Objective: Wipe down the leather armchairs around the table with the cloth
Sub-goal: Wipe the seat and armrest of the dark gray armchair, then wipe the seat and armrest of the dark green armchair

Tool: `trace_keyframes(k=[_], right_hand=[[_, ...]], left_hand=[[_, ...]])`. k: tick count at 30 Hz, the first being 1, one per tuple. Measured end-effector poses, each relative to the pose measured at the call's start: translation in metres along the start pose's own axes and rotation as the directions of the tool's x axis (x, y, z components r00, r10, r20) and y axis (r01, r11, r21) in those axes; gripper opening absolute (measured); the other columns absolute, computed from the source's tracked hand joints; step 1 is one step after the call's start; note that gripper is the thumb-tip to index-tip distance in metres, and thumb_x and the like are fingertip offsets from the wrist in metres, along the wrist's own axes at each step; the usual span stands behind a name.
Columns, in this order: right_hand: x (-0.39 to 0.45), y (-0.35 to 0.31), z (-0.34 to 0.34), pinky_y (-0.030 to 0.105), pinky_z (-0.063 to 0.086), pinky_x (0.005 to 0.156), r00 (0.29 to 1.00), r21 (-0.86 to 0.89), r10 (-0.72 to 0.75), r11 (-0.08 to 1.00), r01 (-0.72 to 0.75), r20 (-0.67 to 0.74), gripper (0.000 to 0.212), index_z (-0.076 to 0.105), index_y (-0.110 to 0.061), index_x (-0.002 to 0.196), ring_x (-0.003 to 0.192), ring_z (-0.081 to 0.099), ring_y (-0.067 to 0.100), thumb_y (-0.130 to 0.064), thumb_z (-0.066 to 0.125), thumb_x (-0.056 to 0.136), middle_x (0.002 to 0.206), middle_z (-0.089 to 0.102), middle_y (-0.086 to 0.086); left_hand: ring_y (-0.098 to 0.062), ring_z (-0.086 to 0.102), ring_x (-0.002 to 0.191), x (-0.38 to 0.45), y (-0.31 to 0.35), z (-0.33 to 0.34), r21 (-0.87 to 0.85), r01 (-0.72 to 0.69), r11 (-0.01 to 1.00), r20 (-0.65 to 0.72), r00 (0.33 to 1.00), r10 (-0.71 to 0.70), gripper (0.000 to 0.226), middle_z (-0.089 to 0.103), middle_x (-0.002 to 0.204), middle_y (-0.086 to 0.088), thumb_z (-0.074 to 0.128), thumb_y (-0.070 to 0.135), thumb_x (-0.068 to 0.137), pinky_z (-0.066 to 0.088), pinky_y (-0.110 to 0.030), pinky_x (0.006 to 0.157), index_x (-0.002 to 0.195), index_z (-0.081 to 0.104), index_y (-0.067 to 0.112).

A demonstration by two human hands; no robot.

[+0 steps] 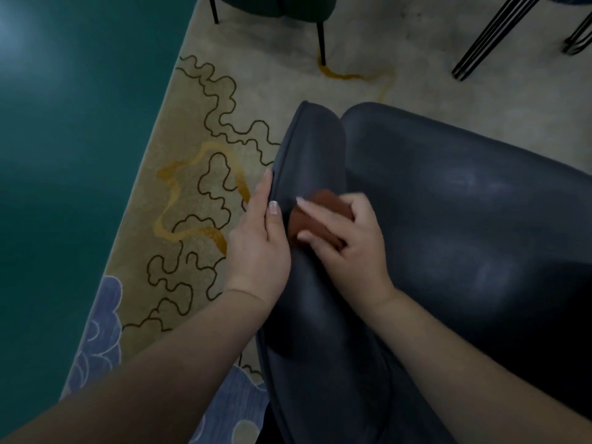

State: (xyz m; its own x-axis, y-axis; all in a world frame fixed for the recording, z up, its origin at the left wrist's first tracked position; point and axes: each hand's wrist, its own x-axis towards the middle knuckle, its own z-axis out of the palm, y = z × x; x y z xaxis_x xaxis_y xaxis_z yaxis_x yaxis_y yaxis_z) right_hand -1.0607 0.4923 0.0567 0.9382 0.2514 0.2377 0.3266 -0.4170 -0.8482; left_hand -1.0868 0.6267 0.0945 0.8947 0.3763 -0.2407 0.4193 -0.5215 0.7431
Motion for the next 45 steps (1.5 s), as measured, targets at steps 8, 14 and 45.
trace_keyframes(k=[8, 14, 45], right_hand=[[0.101, 0.031, 0.013, -0.002, 0.03, 0.091, 0.887, 0.156, 0.44, 0.894, -0.42, -0.137, 0.032, 0.062, -0.036, 0.126, 0.099, 0.049, -0.001, -0.035, 0.059, 0.094, 0.108, 0.043, -0.003], [0.005, -0.009, -0.006, 0.008, 0.034, 0.096, 0.988, 0.055, 0.145, 0.987, -0.148, 0.062, 0.046, 0.055, -0.035, 0.128, 0.098, 0.047, 0.006, -0.027, 0.069, 0.085, 0.104, 0.041, -0.003], [0.103, -0.181, 0.098, 0.016, 0.037, 0.076, 0.839, -0.183, 0.515, 0.82, -0.542, -0.175, 0.035, 0.066, -0.031, 0.121, 0.096, 0.052, 0.013, -0.048, 0.056, 0.092, 0.11, 0.052, 0.004]], left_hand=[[-0.002, 0.056, 0.071, 0.0, -0.001, 0.0, -0.03, -0.001, 1.0, -0.044, 0.999, 0.0, 0.043, 0.057, 0.084, 0.017, 0.032, 0.033, 0.102, 0.039, -0.008, 0.061, 0.144, 0.033, 0.043], [0.02, 0.038, 0.084, 0.0, -0.001, 0.001, -0.076, -0.008, 0.997, -0.054, 0.999, 0.004, 0.042, 0.05, 0.107, 0.016, 0.035, 0.029, 0.103, 0.022, 0.012, 0.067, 0.144, 0.038, 0.036], [-0.022, 0.021, 0.142, 0.106, -0.064, -0.271, 0.639, -0.553, 0.534, 0.501, 0.827, 0.257, 0.056, 0.023, 0.157, 0.004, 0.024, 0.047, 0.099, 0.023, -0.045, 0.114, 0.151, 0.017, 0.028]])
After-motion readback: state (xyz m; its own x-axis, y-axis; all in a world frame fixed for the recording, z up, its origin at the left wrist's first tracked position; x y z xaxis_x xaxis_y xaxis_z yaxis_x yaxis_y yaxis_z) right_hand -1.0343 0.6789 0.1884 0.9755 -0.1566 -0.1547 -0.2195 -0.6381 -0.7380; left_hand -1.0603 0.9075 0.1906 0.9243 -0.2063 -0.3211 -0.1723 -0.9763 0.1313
